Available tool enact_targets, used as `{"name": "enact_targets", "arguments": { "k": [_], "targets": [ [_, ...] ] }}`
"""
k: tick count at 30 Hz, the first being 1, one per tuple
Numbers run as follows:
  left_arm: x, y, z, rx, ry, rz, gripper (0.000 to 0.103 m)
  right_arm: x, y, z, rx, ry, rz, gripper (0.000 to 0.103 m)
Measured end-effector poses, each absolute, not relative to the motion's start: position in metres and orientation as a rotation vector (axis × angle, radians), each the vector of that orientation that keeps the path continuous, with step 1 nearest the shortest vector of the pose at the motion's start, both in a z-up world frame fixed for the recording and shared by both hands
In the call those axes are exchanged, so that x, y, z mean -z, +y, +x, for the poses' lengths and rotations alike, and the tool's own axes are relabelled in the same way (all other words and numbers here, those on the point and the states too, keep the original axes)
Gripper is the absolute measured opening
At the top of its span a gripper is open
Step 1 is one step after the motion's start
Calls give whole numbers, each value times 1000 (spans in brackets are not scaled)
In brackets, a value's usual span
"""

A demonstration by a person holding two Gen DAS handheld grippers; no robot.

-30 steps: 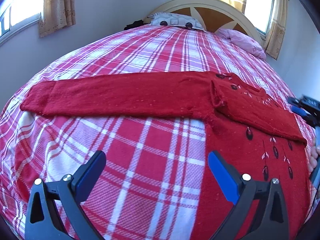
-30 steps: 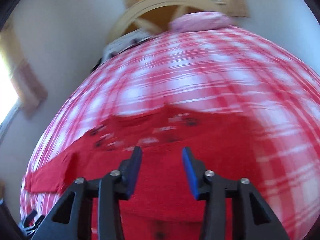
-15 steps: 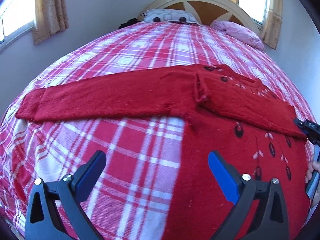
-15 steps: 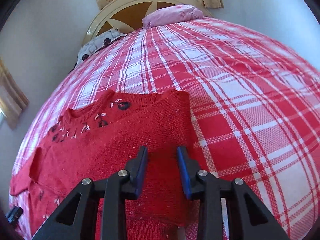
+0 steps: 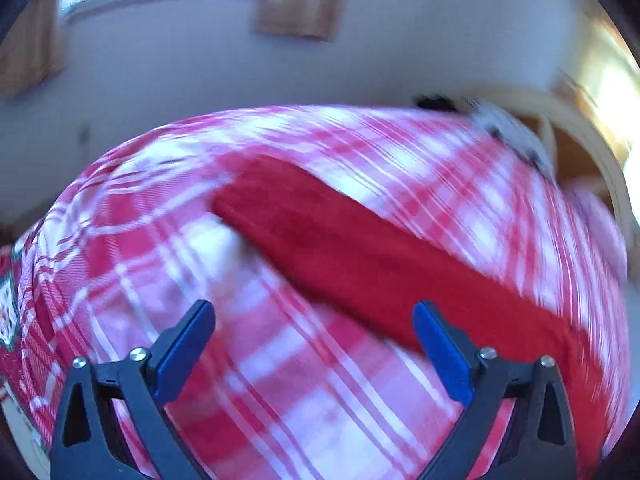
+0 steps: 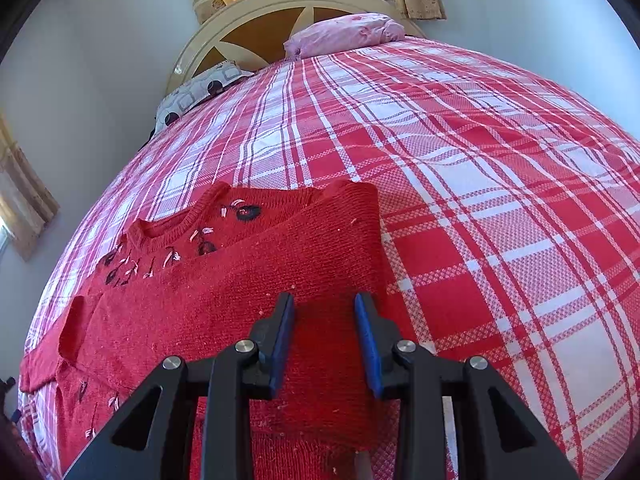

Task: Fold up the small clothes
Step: 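Grasp the other sleeve cuff with the left gripper and lift it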

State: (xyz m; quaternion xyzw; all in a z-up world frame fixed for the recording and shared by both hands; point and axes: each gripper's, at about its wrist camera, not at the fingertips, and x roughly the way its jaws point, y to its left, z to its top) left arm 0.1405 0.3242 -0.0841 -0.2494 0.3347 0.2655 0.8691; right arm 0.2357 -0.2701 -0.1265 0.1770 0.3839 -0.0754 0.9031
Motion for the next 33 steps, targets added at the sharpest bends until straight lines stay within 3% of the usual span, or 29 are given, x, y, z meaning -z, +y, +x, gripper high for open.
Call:
{"name": "enact_targets", "arguments": {
  "k": [6,12,14,17,18,19,25,33],
  "targets": [
    [110,388,159,-582,703,-765,80,127,-266,237,168,801,341,34],
    [113,392,179,-560,675,-763,77,126,-263,238,178,807,320,34],
    [115,396,181,-549,662,-770,68,126,-262,239,182,808,313,34],
    [118,401,180,-545,640,-771,37,126,-262,238,181,808,315,35],
    [120,404,179,-521,635,-788,11,126,-262,238,181,808,315,35],
    [126,407,180,-458,641,-833,6,126,-262,238,181,807,315,35],
    [120,403,185,-448,645,-800,5,126,-262,238,179,804,322,35],
    [40,337,196,-394,520,-550,5,126,-263,237,177,801,326,35]
  ]
}}
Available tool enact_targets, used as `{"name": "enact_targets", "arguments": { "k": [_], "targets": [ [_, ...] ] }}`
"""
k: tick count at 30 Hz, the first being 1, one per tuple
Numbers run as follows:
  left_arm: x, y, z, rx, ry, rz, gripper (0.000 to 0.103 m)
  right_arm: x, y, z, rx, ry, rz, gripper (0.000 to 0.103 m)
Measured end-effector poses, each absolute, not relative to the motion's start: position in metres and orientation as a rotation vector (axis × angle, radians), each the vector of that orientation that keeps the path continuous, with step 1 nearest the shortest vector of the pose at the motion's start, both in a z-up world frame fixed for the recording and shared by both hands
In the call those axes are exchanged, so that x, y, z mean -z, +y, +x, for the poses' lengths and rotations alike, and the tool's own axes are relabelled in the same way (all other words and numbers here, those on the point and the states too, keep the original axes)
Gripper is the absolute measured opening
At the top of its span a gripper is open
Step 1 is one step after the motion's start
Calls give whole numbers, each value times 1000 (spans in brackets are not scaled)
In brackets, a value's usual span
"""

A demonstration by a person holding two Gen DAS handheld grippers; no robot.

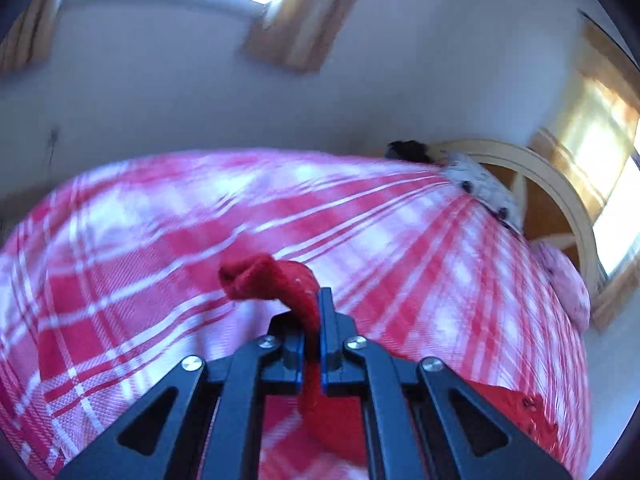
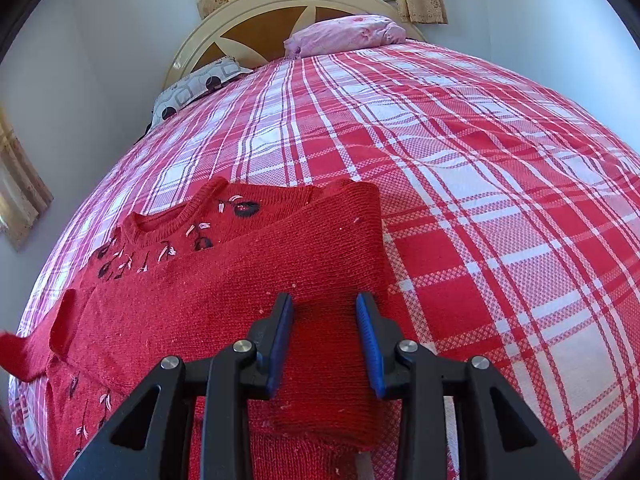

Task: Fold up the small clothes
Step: 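Grasp the other sleeve cuff with the left gripper and lift it, then lay the held sleeve across the sweater body and open the left gripper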

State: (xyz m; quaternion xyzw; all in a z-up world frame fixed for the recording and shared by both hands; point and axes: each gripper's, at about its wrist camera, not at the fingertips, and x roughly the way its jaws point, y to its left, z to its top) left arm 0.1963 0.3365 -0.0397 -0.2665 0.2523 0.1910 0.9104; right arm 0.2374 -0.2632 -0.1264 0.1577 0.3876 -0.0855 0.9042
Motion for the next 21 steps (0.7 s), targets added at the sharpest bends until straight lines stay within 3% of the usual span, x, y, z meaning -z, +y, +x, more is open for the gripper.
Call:
{"name": "enact_targets", "arguments": {
  "k": [9,15,21],
  "targets": [
    [-17,165,224,-75,459,-289,5,126,-266,236,160,787,359,35],
    [12,50,232,135,549,-165,5,127,-267,235,160,785,360,35],
    [63,-8,234,205,710,-42,7,127,-268,235,161,785,358,35]
  ]
}}
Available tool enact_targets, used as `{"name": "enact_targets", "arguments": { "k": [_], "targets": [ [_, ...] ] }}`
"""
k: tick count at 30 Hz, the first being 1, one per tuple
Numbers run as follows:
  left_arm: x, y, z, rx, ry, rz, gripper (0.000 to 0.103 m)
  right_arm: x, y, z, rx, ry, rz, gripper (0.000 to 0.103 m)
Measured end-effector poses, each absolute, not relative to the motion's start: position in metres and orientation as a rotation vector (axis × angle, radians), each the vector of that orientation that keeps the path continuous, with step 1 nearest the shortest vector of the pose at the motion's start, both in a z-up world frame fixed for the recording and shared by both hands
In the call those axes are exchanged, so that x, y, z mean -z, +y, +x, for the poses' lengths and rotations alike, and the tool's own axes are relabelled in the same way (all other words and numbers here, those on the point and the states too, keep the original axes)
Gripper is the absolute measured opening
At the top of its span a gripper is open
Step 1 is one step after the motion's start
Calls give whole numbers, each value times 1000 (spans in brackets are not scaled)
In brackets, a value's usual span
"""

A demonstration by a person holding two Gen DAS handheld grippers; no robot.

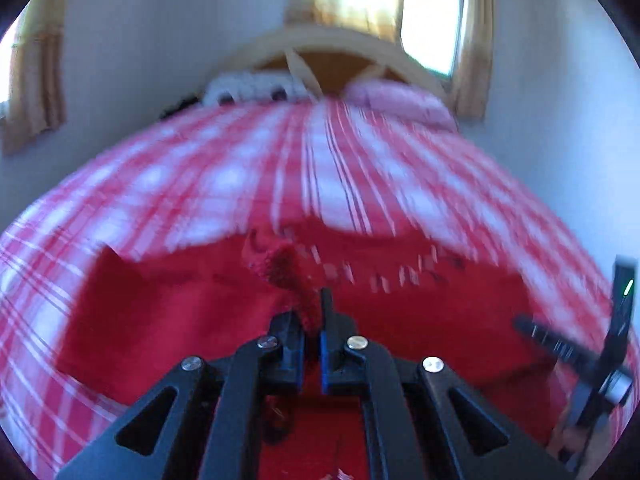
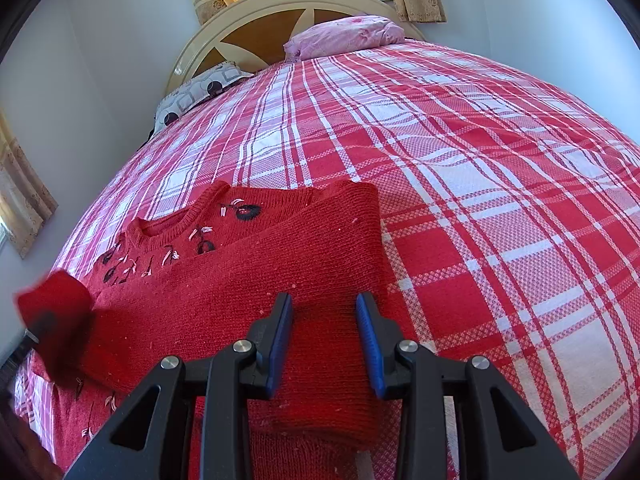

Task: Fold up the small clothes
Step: 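Lay the held sleeve across the sweater body and open the left gripper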

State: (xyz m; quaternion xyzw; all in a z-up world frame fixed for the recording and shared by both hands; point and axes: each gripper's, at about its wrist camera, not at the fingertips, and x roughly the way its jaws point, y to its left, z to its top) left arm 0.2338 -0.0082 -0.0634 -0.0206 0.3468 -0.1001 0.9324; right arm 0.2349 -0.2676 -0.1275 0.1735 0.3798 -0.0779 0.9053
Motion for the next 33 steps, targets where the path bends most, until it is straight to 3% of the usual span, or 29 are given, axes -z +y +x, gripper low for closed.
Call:
{"name": "enact_targets", "arguments": {
  "k": [3,5,6,8,9,10,12,13,14,16,19,25,27,29,32,33],
  "targets": [
    [80,-7,236,250,842,-47,8,128,-267,235,163,786,355,35],
    [75,0,225,270,848,-49,8,128,-267,235,163,787,354,35],
    [71,3,215,275,838,-46,12,128,-268,235,163,789,352,35],
    [61,26,196,260,820,-69,40,128,-267,236,157,794,349,42],
    [60,35,186,239,808,-93,66,127,-267,238,146,801,346,45],
    [58,46,175,215,788,-120,80,124,-265,239,140,810,341,47],
    [64,64,156,154,751,-158,81,114,-258,239,171,809,336,49],
    [69,70,155,132,758,-162,81,107,-254,236,154,789,382,54],
    [75,72,154,123,768,-167,81,102,-248,232,81,760,474,67],
    [94,77,155,100,815,-178,81,99,-231,232,-38,752,575,77],
    [112,77,158,78,862,-198,81,101,-191,243,-168,803,568,77],
    [111,72,154,72,847,-178,82,112,-109,264,-216,862,277,76],
    [112,73,153,67,847,-174,82,121,-97,273,-211,889,257,66],
    [113,72,155,62,850,-164,82,129,-88,277,-196,908,214,32],
    [114,69,157,67,857,-144,86,127,-84,278,-191,894,178,12],
    [115,70,158,70,858,-142,88,124,-84,277,-197,891,177,12]
  ]
}}
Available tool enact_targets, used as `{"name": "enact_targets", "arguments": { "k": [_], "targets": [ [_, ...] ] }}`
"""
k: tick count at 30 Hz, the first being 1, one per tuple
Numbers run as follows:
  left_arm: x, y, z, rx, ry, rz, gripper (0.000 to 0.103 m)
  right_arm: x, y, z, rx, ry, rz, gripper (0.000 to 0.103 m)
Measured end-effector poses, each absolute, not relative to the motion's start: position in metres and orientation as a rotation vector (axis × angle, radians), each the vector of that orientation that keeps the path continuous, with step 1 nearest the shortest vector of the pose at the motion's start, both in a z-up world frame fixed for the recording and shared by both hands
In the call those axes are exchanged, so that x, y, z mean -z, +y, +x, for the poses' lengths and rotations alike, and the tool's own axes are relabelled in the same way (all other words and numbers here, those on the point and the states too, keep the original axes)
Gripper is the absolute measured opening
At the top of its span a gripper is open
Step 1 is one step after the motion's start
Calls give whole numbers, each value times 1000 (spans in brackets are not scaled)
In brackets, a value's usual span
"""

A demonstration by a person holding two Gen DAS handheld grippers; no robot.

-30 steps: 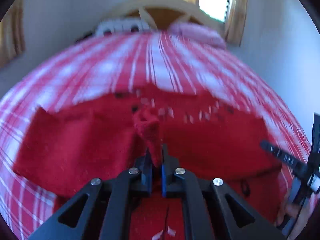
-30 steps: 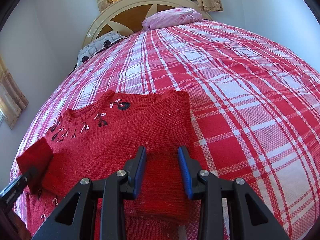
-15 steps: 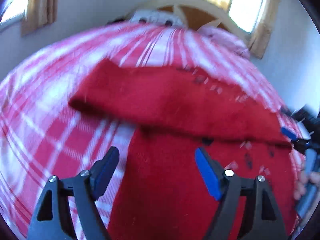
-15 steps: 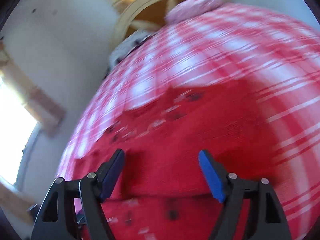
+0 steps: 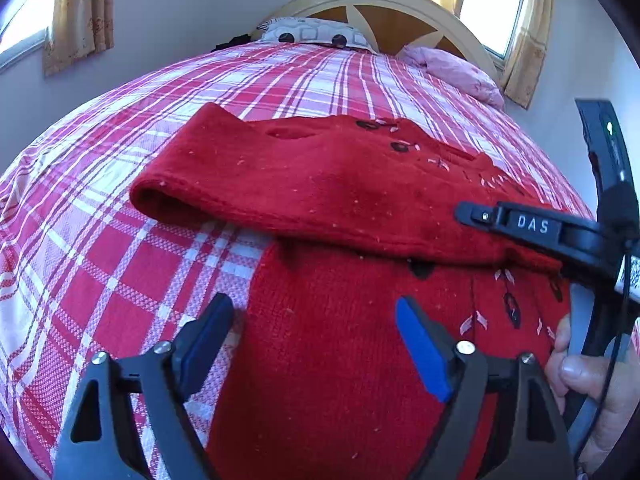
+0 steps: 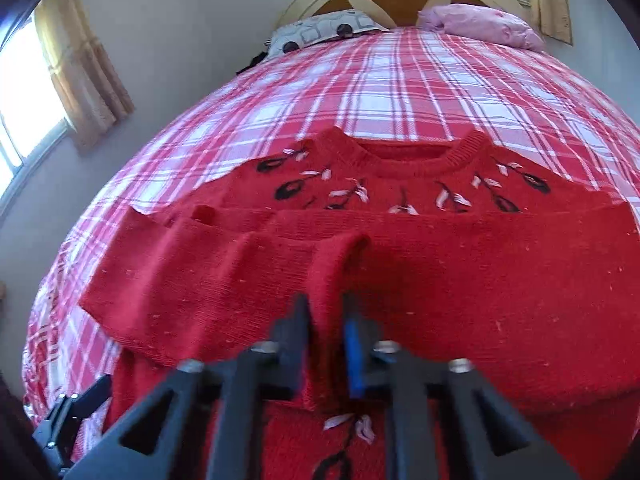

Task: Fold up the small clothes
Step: 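Lay the held sleeve across the sweater body and open the left gripper, then grasp the sweater side edge with the right gripper and fold it inward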

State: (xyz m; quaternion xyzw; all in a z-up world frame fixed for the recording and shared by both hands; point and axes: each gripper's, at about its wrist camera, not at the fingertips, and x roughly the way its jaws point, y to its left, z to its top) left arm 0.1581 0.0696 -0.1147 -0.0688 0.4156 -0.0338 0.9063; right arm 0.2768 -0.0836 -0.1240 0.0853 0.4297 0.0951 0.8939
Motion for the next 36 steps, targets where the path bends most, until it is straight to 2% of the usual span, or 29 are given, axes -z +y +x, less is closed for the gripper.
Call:
{"name": "enact_targets", "arguments": {
  "k": [5,12,16,22,27,32,36],
  "targets": [
    [115,69,159,75,862,-142,90,85,-78,271,-221,808,122,11],
    [116,69,159,54,864,-142,90,-15,-77,276,-271,629,97,11],
    [115,73,159,45,862,-161,90,-51,-101,273,-252,559,114,11],
    [116,76,167,-9,887,-176,90,-58,-154,258,-254,525,212,11],
    [108,65,175,-43,868,-175,90,-54,-147,263,-271,550,217,11],
    [111,52,207,-74,919,-177,90,-84,-125,261,-340,492,208,11],
    [111,77,239,-222,910,-251,90,-111,-120,248,-351,408,185,11]
  ]
}}
